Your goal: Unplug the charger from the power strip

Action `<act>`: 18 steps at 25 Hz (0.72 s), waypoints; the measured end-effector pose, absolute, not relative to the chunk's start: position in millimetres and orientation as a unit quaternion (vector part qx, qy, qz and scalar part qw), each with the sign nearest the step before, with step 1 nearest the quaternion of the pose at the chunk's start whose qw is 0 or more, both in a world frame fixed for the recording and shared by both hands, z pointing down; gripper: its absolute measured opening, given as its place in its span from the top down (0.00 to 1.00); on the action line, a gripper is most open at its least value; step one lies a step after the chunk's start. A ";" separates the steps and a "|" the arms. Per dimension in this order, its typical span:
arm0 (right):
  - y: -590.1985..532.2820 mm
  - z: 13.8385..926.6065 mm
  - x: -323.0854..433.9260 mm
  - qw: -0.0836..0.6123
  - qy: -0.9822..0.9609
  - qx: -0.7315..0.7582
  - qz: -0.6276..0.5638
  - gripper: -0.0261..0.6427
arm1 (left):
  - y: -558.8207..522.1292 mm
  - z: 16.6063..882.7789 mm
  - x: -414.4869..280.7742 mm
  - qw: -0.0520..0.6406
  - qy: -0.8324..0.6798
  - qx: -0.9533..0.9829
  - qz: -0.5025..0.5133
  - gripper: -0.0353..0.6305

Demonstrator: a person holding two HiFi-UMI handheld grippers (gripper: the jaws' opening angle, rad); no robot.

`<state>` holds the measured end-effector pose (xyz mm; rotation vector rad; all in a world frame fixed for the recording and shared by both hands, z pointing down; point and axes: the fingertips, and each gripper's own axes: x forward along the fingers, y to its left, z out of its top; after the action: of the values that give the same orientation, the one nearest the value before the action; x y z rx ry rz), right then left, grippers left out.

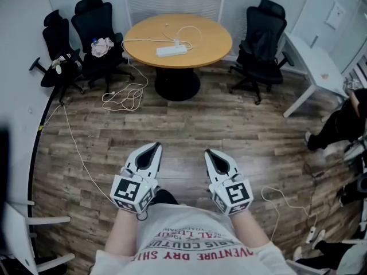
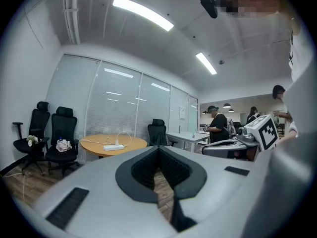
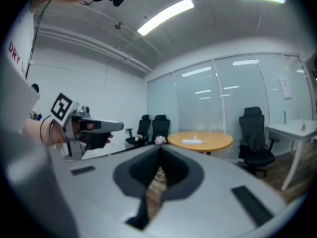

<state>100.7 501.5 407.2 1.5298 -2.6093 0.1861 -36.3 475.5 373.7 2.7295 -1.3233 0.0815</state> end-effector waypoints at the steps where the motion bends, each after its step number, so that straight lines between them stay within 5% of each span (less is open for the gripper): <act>1: 499.3 408.4 101.9 0.059 -0.859 0.506 0.061 0.92 | 473.3 374.4 -35.6 0.057 -0.435 0.898 0.025 0.90; 18: 370.7 443.2 93.5 0.099 -0.840 0.522 0.110 0.92 | 333.5 408.2 -56.6 0.103 -0.425 0.899 0.039 0.90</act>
<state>93.5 370.7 443.2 1.5455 -2.4847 0.3246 -56.6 333.5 408.2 2.6511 -1.2532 0.1137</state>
